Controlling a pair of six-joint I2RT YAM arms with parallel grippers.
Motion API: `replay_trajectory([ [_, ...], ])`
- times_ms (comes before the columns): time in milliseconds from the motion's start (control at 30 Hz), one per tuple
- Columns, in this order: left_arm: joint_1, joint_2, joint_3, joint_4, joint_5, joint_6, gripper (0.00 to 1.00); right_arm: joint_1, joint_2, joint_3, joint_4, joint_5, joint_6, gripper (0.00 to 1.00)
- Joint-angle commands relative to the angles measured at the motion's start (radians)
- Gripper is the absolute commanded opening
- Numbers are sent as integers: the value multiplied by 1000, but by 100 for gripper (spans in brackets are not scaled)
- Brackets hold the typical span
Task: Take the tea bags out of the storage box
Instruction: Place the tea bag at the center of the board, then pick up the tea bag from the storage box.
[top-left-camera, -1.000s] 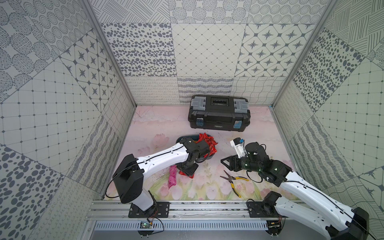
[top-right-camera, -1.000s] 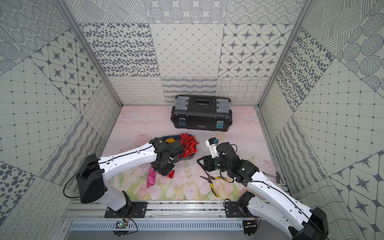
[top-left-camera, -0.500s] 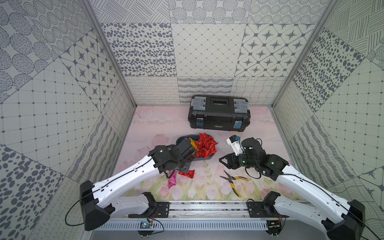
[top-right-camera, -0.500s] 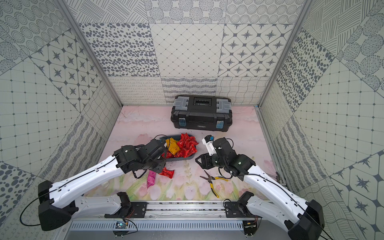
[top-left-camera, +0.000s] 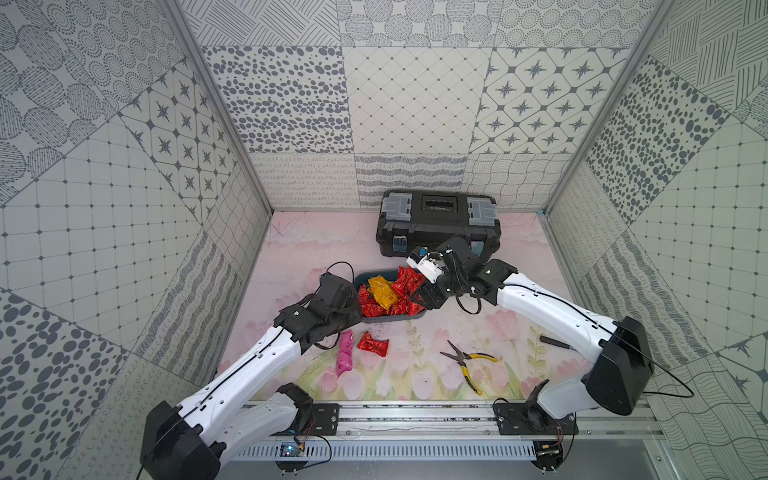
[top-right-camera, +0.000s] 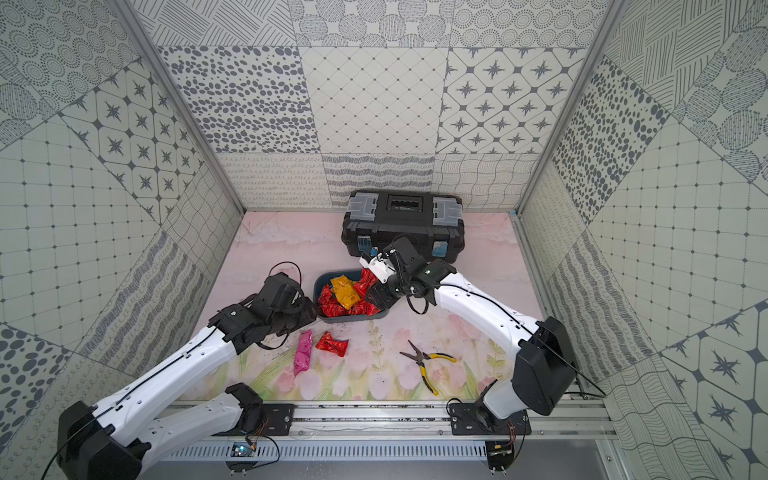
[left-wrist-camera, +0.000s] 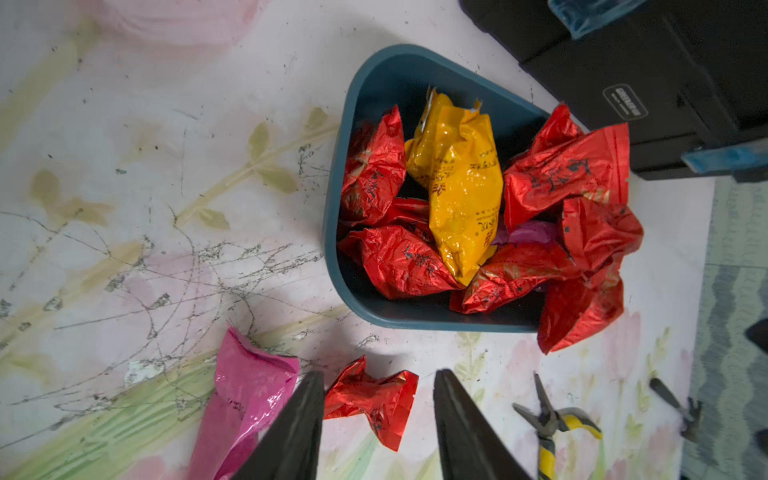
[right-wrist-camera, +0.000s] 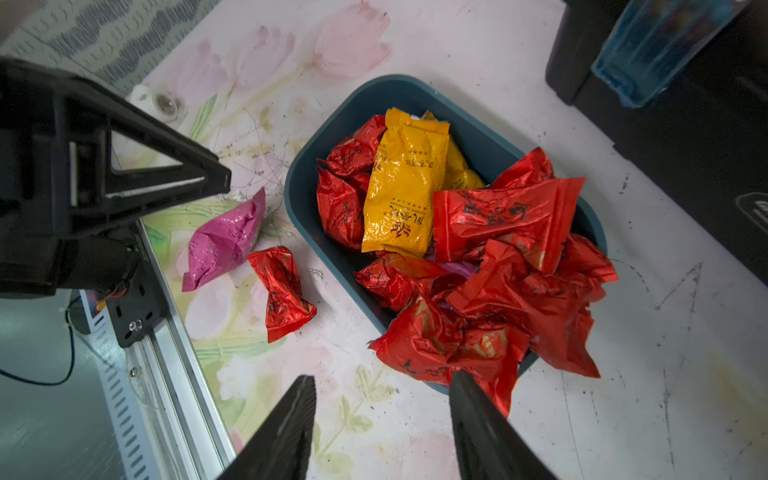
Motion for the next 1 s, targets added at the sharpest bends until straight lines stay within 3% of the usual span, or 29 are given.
replay_trajectory([
  [0,100,41,31,79,225,-200,46,16,29,57,-59,26,-92,57],
  [200,162,152,151,-19,250,-138,47,17,26,78,-7,105,121,55],
  [400,170,288,184,179,411,-158,49,15,-8,2,144,218,321,54],
  [600,139,469,280,200,405,25,55,-33,3,51,168,232,323,55],
  [767,113,568,312,246,394,77,58,-85,12,74,175,169,281,55],
  [967,74,626,395,80,209,52,62,-145,27,67,183,48,250,55],
])
